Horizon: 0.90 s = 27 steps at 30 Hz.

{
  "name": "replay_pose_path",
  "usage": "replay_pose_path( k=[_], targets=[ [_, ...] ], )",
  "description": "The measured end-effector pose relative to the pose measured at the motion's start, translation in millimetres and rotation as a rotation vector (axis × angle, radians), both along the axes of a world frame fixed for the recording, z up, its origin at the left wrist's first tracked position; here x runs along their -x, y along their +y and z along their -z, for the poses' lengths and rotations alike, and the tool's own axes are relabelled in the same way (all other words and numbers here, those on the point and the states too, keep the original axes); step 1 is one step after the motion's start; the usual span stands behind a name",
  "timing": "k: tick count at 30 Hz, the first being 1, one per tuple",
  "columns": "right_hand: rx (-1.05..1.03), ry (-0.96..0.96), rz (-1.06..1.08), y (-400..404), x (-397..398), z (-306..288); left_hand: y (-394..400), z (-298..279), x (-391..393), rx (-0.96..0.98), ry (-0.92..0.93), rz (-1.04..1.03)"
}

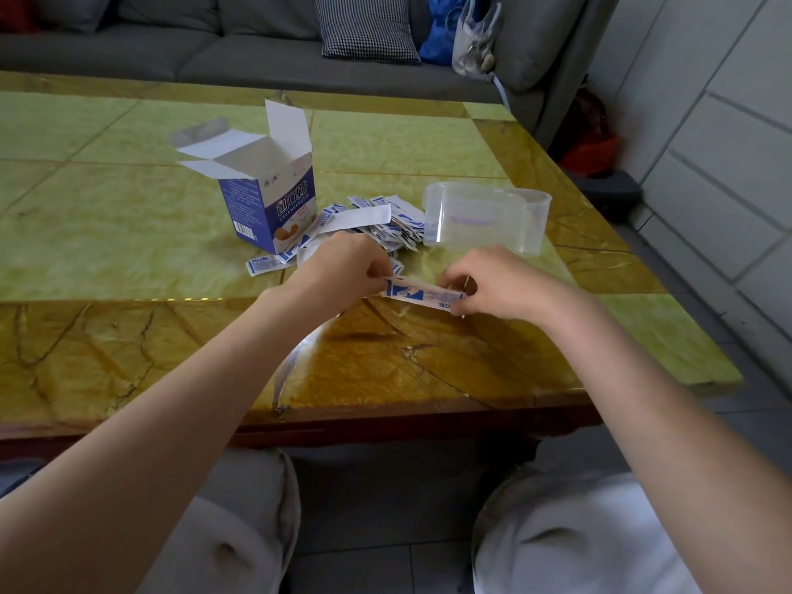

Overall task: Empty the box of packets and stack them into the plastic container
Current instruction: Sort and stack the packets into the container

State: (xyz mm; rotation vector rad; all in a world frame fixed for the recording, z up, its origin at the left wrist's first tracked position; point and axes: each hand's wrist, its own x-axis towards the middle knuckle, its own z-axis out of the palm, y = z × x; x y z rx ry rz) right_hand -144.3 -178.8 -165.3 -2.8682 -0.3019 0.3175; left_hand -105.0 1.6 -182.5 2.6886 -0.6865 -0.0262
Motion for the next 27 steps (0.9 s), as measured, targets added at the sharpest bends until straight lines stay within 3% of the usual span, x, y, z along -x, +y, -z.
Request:
replay_pose_path(
  k=[8, 18, 27],
  targets=[
    [-0.100, -0.028, 0.059, 2.7, -0.1, 5.3, -1.9, -0.4, 1.1, -0.030, -0.015, 0.019],
    [0.005, -0.025, -0.034, 2.0, -2.7, 4.6, 1.2, 1.2, -2.7, -0.051, -0.023, 0.024],
    [0.041, -0.153, -0.054, 3.5, -4.6, 6.0, 1.7, -0.3, -3.4, -0.136, -0.051, 0.022]
  ],
)
